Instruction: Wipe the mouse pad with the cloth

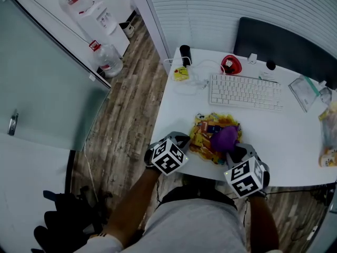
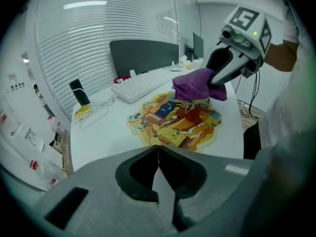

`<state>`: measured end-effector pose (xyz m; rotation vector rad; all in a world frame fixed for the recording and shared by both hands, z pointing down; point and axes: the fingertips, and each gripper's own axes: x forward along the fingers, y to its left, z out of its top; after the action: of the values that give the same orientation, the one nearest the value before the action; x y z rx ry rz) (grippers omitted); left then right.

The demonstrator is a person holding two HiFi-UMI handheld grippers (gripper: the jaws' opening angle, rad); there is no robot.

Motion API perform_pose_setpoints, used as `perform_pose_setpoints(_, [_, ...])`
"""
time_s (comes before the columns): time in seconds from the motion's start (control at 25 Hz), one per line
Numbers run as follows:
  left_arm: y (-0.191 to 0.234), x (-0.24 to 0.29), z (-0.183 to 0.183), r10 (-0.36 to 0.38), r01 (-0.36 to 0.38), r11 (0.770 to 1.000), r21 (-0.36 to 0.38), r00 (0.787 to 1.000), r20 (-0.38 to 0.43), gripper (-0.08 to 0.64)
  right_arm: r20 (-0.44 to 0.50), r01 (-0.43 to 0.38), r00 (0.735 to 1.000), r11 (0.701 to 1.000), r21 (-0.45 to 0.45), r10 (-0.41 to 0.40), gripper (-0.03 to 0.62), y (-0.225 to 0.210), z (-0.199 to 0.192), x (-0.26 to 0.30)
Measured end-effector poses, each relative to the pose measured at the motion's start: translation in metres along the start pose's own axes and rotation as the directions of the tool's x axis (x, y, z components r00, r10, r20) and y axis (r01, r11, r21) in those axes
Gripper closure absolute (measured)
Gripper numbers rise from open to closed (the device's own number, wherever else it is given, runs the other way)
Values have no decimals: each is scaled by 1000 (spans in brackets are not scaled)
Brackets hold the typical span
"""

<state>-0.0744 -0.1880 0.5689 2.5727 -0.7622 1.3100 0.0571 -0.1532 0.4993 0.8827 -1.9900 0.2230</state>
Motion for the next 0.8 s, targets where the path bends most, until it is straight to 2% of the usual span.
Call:
perform_pose_setpoints(0.24, [-2, 2, -2, -7, 7, 1000, -1, 1000, -3, 545, -4, -116, 993, 986, -122, 116, 523, 57, 36, 32])
perform_pose_setpoints(0.44, [-3, 4, -3, -8, 8, 1000, 3, 1000, 0, 543, -56, -155, 988, 969, -193, 147, 523, 79, 38, 56])
perform_pose_setpoints(0.56, [-3, 4, -3, -12, 12, 1000, 7, 1000, 1, 545, -83, -155, 987, 968, -197, 141, 523, 78, 30, 61])
perform_pose_setpoints(0.8, [-3, 4, -3, -17, 17, 1000, 9, 1000, 1, 545, -106, -133, 987, 982, -137, 119, 523, 60, 4, 50])
